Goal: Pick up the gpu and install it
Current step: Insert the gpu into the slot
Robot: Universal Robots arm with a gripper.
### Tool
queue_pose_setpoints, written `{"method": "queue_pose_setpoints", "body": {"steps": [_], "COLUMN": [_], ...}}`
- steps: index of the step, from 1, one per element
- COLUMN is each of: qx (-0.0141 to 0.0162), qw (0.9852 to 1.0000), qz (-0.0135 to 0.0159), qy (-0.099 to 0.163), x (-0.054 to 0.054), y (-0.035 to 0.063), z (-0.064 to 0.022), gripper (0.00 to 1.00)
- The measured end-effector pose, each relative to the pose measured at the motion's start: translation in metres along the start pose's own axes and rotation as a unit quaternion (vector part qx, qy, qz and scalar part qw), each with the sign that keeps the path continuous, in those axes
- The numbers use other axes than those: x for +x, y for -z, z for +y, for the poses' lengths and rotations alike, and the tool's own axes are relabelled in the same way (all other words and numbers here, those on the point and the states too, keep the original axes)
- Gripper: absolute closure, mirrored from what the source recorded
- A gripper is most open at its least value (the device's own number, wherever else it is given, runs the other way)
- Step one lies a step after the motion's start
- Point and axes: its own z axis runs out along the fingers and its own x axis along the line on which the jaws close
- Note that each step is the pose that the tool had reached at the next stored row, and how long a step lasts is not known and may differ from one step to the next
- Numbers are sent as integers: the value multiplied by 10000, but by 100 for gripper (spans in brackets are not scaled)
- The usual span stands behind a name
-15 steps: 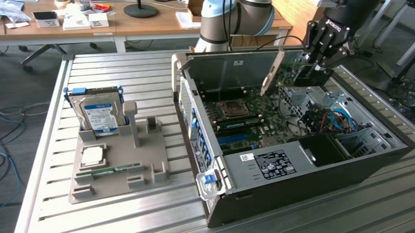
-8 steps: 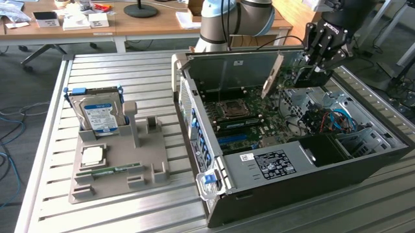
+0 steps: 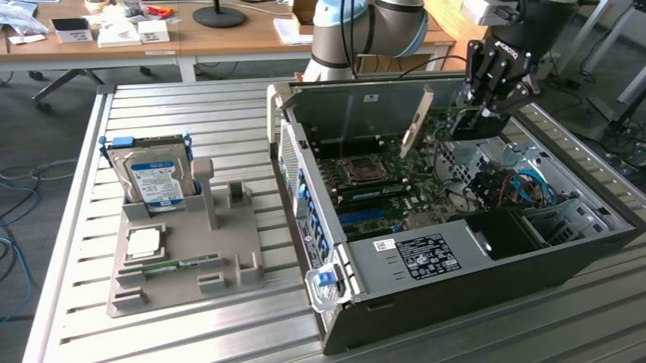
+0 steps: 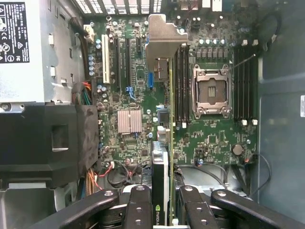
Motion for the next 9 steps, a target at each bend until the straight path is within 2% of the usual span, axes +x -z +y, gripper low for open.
{"method": "queue_pose_setpoints", "body": {"steps": [9], "qx": [0], "qw": [10000], "qz": [-1], "qy": [14], "x": [2], "y": [-27], "z": [14], "gripper": [73]}}
